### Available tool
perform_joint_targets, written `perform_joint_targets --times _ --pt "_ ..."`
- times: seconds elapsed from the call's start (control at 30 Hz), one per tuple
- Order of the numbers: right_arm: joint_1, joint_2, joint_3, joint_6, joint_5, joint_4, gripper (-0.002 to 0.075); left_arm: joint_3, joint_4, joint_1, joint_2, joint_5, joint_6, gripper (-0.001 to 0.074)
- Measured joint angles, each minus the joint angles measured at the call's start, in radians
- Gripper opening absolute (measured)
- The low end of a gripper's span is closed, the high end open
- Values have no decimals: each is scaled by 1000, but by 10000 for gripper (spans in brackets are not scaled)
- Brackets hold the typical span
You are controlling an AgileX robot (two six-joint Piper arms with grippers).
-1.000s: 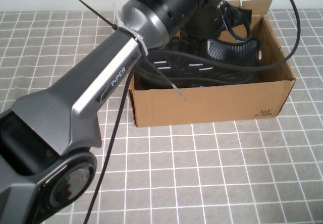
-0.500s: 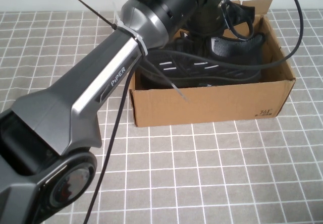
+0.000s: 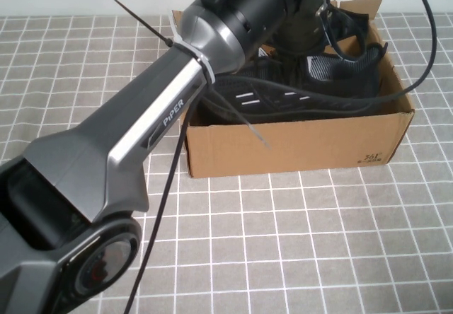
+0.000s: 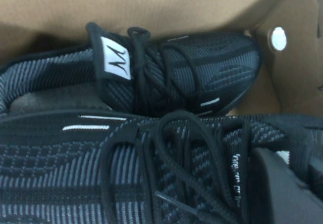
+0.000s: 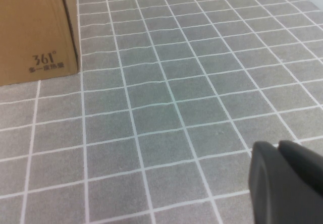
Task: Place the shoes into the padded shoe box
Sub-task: Place the shoe in the shoe box
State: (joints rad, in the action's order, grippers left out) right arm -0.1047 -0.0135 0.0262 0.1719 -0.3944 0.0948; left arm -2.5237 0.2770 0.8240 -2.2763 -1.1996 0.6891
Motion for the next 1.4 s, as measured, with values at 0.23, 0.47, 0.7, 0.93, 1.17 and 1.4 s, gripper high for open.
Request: perform_joint_targets --times 0.23,0.47,0.7,0.93,1.17,1.4 --pt "0 0 0 0 0 0 -8 0 -23 6 -1 17 13 1" --pt "0 0 0 0 0 0 -8 0 21 17 -1 19 38 1" --pt "0 0 0 0 0 0 -8 0 27 9 -8 16 75 1" --pt "0 0 0 0 0 0 -8 0 6 9 -63 9 81 1" --pt "0 0 0 0 0 0 -8 0 -3 9 -103 -11 72 1" --pt "0 0 0 0 0 0 -8 0 42 9 -105 -12 30 1"
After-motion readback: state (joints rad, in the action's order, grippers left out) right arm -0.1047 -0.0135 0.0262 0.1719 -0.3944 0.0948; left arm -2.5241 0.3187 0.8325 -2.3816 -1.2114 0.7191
